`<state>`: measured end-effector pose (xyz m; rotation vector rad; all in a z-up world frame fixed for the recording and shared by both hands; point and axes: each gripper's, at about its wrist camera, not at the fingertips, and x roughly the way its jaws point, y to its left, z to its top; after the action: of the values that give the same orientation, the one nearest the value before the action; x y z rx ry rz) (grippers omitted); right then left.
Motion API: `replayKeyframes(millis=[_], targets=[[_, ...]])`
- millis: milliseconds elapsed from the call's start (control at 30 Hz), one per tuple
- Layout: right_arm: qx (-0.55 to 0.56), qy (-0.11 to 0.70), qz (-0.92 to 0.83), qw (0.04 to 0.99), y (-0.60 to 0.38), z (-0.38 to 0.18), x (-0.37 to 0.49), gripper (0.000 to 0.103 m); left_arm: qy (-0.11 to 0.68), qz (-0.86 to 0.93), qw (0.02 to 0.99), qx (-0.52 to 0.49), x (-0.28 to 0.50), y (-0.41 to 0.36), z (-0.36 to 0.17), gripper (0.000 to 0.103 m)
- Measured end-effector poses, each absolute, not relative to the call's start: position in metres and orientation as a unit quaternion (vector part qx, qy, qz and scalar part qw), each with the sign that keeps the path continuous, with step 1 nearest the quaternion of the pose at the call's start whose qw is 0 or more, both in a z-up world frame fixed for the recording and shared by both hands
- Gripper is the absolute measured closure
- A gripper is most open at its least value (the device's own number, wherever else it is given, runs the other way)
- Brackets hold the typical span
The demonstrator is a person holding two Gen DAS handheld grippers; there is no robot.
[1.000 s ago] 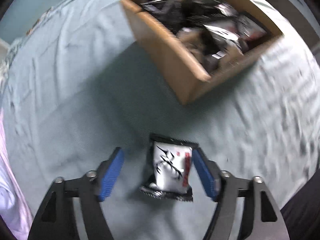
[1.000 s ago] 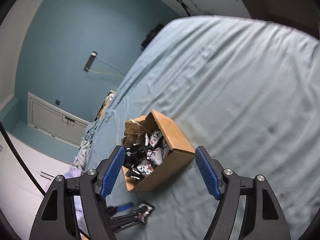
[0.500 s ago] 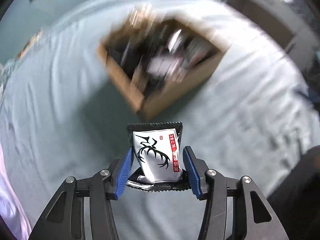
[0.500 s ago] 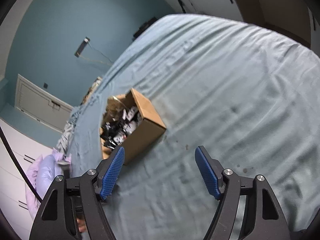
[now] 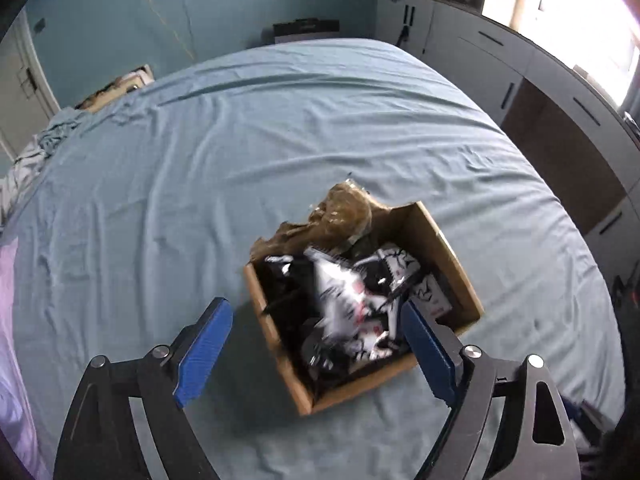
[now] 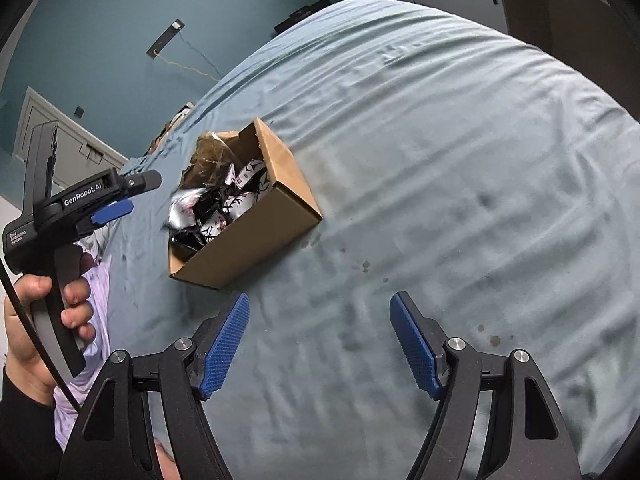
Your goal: Organize snacks
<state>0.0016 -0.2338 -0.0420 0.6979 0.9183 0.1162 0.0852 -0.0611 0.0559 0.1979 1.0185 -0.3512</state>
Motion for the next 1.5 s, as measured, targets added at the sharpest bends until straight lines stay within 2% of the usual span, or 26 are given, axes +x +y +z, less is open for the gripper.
replayKeyframes(millis=[200,333,533,633,733,1033,1267,1500], targets=[[0.285,0.419,0.054,0.861,-0.220,-0.029,-0.009,0.031,0.447,-0.145,0.877,0.096,0.042,-0.013,0.070,0.000],[0.241,0.379,0.052,0.892,-0.212,-0.006,-0.028,0.031,0.436,-0.147,0.884,0.087,-0.007,0.014,0.064,0.000],[0.133,0.315,0.020,0.939,-0.211,0.031,-0.070,0.031,0.402,-0.088,0.872,0.266,-0.041,0.011,0.013,0.000],[0.091,0.279,-0.007,0.956,-0.217,0.041,-0.091,0.031,0.380,-0.078,0.869,0.307,-0.041,0.005,0.006,0.000],[0.098,0.293,-0.008,0.951,-0.219,0.034,-0.100,0.027,0.395,-0.082,0.870,0.284,-0.035,0.005,0.009,0.000],[0.081,0.366,-0.032,0.927,-0.198,0.015,-0.086,0.027,0.399,-0.066,0.883,0.237,-0.030,0.022,0.017,0.000],[0.049,0.344,-0.010,0.938,-0.182,0.029,-0.095,0.027,0.388,-0.061,0.882,0.260,-0.033,0.016,0.013,0.000],[0.047,0.345,-0.006,0.937,-0.193,0.021,-0.088,0.027,0.371,-0.057,0.877,0.299,-0.040,0.007,0.010,0.000]])
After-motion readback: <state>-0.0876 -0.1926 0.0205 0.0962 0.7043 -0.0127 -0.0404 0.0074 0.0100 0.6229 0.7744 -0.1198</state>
